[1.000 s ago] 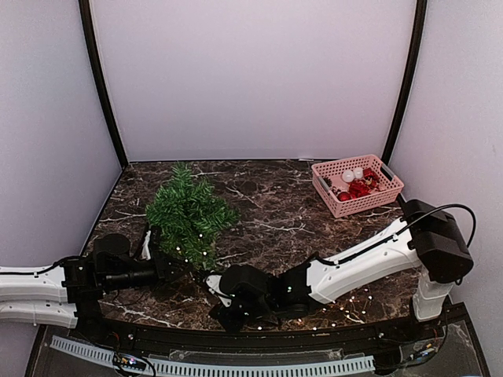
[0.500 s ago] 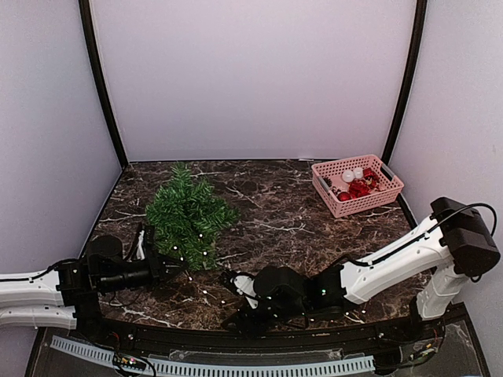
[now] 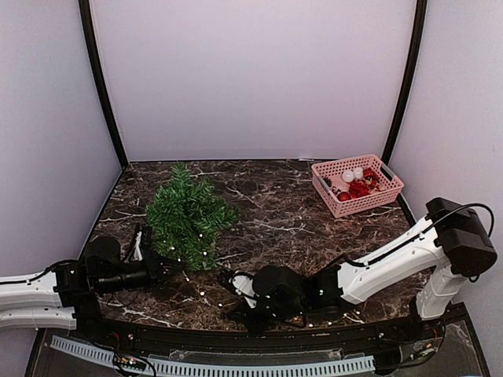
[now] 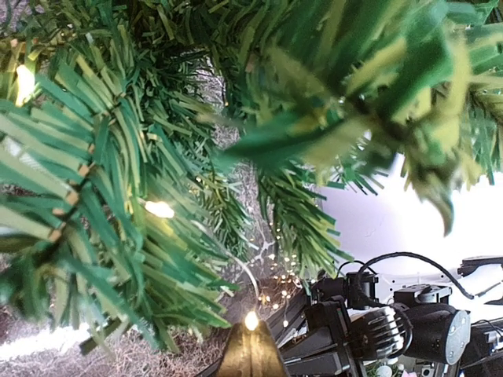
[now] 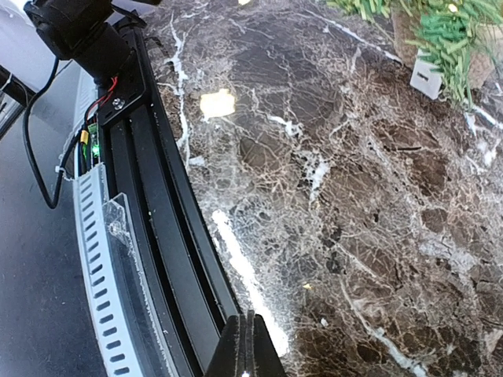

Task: Decorate the small christmas tree
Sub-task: Wrap the side of the string light in the gap of the branches.

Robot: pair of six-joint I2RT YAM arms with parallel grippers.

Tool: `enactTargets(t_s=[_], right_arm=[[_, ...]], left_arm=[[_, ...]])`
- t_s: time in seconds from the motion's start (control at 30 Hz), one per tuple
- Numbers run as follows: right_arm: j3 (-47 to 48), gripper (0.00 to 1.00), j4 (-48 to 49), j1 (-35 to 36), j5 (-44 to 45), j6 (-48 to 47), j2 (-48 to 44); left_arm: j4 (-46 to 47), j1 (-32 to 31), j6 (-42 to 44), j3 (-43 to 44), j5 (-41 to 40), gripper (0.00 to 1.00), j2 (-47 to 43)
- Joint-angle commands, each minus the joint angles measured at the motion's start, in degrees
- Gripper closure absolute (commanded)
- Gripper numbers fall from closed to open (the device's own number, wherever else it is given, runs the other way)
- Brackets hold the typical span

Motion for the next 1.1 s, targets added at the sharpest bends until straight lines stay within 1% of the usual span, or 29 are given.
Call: enactTargets(t_s=[0.0, 0.13, 0.27, 0.33, 0.4, 0.47, 0.5, 0.53, 0.57, 0.6, 0.67, 0.87, 0.97, 1.07], right_arm=[[0.6, 1.00, 1.3, -0.3, -0.8, -0.7, 1.4], [0.8, 1.00, 0.1, -0.4, -0.9, -0.4, 2.0], [1.1, 1.00, -1.6, -0.3, 0.6, 1.1, 2.3], [1.3, 1.00, -2.5, -0.3, 1.8, 2.0, 2.0], [1.5, 1.00, -3.0, -0.4, 3.0, 3.0, 1.2], [1.5, 1.00, -3.0, -0.3, 3.4, 3.5, 0.4], [1.6, 1.00, -3.0, -0.4, 3.4, 3.6, -0.1], [1.6, 1.00, -2.9, -0.3, 3.2, 3.6, -0.6], [1.6, 1.00, -2.7, -0.3, 2.6, 3.7, -1.1], [1.5, 1.00, -2.4, -0.3, 2.1, 3.5, -1.6], [1.2, 1.00, -1.8, -0.3, 0.5, 3.2, -2.7], [-0.3, 1.00, -0.1, -0.2, -6.5, 1.0, -6.3], [-0.6, 1.00, 0.8, -0.2, -7.0, 1.0, -8.3], [0.0, 1.00, 1.1, -0.2, -5.1, 1.9, -9.7]], left_arm=[[-3.8, -0.2, -0.8, -1.6, -2.6, 1.00, -2.1], [-5.1, -0.2, -1.4, -3.5, -3.7, 1.00, -3.7], [-2.6, -0.2, -0.8, -4.9, -2.6, 1.00, -3.2], [-1.8, -0.2, 0.9, -4.6, -2.4, 0.97, -2.1], [-1.6, -0.2, 2.2, -4.0, -2.4, 0.91, -1.8], [-2.4, -0.2, 3.5, -3.1, -2.5, 0.79, -2.2], [-3.6, -0.2, 4.0, -2.5, -2.5, 0.75, -2.5], [-4.5, -0.2, 4.9, -2.1, -2.6, 0.67, -3.4], [-7.0, -0.2, 5.2, -1.4, -2.8, 0.64, -4.1], [-8.3, -0.2, 5.6, -1.1, -3.1, 0.57, -5.4], [-11.9, -0.2, 5.8, -0.4, -3.5, 0.52, -8.3], [-22.3, -0.1, 5.8, 1.0, -4.9, 0.41, -18.7], [-27.4, -0.1, 5.4, 1.8, -6.0, 0.39, -22.3], [-29.0, -0.1, 4.8, 2.7, -6.2, 0.38, -23.3]])
